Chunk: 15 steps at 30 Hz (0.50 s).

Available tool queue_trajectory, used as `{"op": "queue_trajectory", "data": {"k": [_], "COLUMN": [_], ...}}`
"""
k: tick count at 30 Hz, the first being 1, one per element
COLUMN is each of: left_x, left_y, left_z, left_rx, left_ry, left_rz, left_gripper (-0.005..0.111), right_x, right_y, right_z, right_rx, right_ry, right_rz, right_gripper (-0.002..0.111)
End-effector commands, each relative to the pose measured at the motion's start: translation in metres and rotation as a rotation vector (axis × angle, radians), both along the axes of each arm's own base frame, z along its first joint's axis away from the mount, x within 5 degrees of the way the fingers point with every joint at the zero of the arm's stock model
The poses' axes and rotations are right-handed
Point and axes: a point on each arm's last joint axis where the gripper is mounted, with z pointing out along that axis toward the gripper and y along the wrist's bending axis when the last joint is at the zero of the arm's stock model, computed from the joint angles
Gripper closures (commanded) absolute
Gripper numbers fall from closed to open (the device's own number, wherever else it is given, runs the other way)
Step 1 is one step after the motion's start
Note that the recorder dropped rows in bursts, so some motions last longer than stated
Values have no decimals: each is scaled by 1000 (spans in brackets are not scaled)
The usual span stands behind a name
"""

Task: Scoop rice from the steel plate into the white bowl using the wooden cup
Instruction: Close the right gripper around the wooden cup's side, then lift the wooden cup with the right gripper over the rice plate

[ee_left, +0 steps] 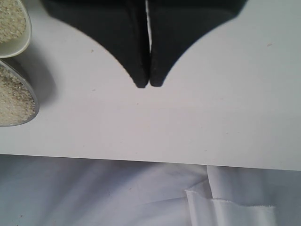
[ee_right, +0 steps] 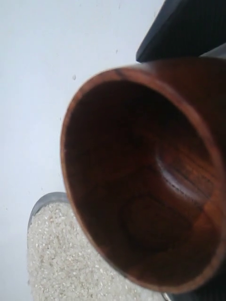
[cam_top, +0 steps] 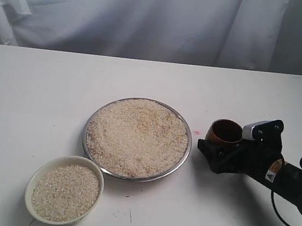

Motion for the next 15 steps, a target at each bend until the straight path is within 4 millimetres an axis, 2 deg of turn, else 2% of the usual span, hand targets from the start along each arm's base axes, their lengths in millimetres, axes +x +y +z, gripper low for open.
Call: {"op": "queue_trajectory", "data": {"k": [1,9,13,15], "left_x": [0,0,0,0], "left_y": [0,0,0,0], "left_z": [0,0,0,0], "left_rx": [1,1,1,1], "left_ry": [-13,-13,-13,-13], "left_rz": [-2,-2,-2,-2], "left_gripper": [107,107,107,107], "right_x": [2,3,4,3], "right_y": [0,7,9,10], "right_z": [3,2,-1,-2], "right_rx": [14,1,-31,-46], "right_ry": [-20,-18,6,20], "right_rz": [-10,5,9,14], "right_gripper": [24,26,38,52]}}
